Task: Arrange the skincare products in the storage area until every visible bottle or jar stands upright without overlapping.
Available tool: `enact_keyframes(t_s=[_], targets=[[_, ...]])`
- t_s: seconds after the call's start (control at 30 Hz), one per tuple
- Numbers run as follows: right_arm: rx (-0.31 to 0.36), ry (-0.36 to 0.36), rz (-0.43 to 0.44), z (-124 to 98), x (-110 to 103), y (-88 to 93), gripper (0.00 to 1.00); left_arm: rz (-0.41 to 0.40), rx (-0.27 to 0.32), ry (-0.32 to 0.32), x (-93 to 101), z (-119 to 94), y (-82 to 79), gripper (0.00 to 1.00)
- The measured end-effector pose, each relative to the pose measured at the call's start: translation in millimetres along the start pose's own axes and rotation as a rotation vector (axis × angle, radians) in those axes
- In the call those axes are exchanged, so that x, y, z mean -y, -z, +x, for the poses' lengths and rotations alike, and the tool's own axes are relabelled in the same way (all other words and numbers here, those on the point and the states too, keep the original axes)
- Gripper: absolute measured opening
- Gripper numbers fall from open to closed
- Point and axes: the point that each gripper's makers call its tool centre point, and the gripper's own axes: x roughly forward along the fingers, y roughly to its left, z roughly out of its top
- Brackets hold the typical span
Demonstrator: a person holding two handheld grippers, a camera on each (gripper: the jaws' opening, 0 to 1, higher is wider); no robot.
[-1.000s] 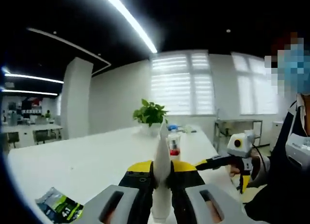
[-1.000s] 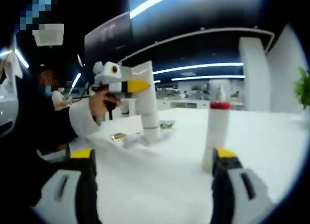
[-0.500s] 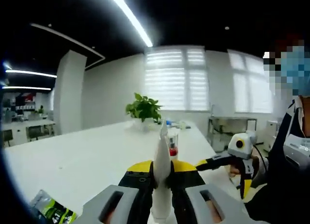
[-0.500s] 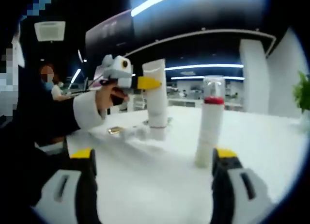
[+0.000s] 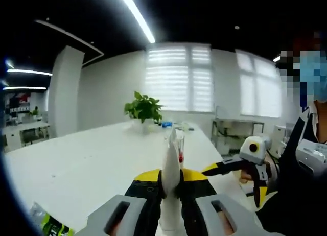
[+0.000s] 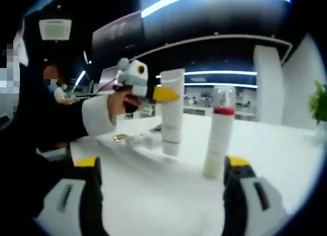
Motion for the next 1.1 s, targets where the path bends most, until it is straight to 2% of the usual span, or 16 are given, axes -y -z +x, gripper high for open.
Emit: enact_keyframes(t_s=[0.3, 0.47, 0.57, 0.7, 1.1], targets=[[0.007, 0.0, 0.013, 1.1, 0.9, 0.2, 1.0, 0.025, -0.021, 0.038, 3.4, 11.2, 1.3, 0.11], [0.006, -0.003, 0.017, 1.7, 1.3, 2.3, 1.0, 0.01, -0.027, 0.062, 1.2, 15.8, 2.9, 0.11], [0.02, -0.011, 0.025, 2.6, -0.7, 1.4, 1.0, 0.028, -0.048, 0.072, 2.1, 20.1, 7.3, 0.11], [0.03, -0.018, 0.037, 3.7, -4.7, 0.6, 1.0, 0.048, -0.07, 0.118, 9.6, 25.2, 14.1, 0.11], [0.016, -0.019, 0.027, -0.3, -7.2, 8.8, 1.0, 0.032, -0.044, 0.109, 6.0, 30.8, 10.3, 0.12]])
